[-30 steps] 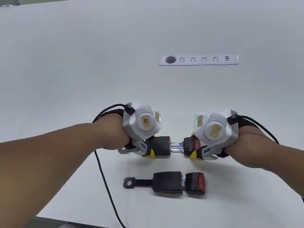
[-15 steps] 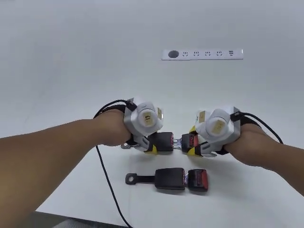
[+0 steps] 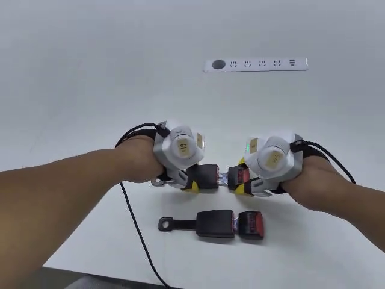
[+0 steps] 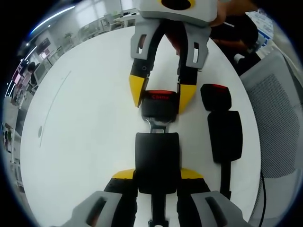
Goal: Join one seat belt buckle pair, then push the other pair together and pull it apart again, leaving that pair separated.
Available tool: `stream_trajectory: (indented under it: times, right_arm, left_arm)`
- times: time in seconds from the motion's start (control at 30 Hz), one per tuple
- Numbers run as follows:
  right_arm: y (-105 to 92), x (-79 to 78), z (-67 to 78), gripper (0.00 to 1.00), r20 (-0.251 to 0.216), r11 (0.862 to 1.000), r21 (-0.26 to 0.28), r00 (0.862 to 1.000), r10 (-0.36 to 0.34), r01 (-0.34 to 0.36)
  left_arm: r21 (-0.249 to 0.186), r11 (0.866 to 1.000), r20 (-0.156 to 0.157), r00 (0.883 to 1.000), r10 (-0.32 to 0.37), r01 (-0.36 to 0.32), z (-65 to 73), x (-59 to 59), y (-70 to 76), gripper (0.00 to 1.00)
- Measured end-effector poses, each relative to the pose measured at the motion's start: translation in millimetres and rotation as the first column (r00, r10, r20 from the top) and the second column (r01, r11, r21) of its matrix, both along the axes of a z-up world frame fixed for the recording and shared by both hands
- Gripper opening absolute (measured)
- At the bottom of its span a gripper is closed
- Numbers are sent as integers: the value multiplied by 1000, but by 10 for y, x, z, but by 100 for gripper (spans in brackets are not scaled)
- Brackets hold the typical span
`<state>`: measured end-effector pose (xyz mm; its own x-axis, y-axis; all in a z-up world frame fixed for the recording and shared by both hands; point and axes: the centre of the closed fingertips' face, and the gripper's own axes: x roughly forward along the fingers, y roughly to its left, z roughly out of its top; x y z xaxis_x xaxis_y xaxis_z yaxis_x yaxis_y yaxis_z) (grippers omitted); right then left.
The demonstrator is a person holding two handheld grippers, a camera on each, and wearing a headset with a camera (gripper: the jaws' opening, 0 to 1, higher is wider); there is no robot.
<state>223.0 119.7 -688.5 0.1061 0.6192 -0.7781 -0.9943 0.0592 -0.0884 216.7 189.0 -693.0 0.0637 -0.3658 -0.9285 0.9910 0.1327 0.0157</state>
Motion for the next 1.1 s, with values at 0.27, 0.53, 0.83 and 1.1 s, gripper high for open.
stream_trajectory:
  times: [0.27, 0.53, 0.83, 1.1]
  right_arm:
    - [53, 9, 5, 31, 5, 1000, 2, 1000, 3, -3]
    - [110, -2, 12, 30, 0, 1000, 2, 1000, 2, -2]
    - [118, -2, 12, 31, 3, 1000, -4, 1000, 2, -2]
    - [120, -8, 3, 31, 4, 1000, -7, 1000, 10, -10]
  left_arm:
    - [-4, 1000, 5, 1000, 3, -3, -11, 9, 10, 31]
    - [-4, 1000, 11, 1000, -1, 1, 0, 1, -6, 31]
    - [2, 1000, 9, 1000, -1, 1, 7, 6, 1, 31]
    - [-9, 1000, 14, 1000, 11, -11, 24, -6, -5, 31]
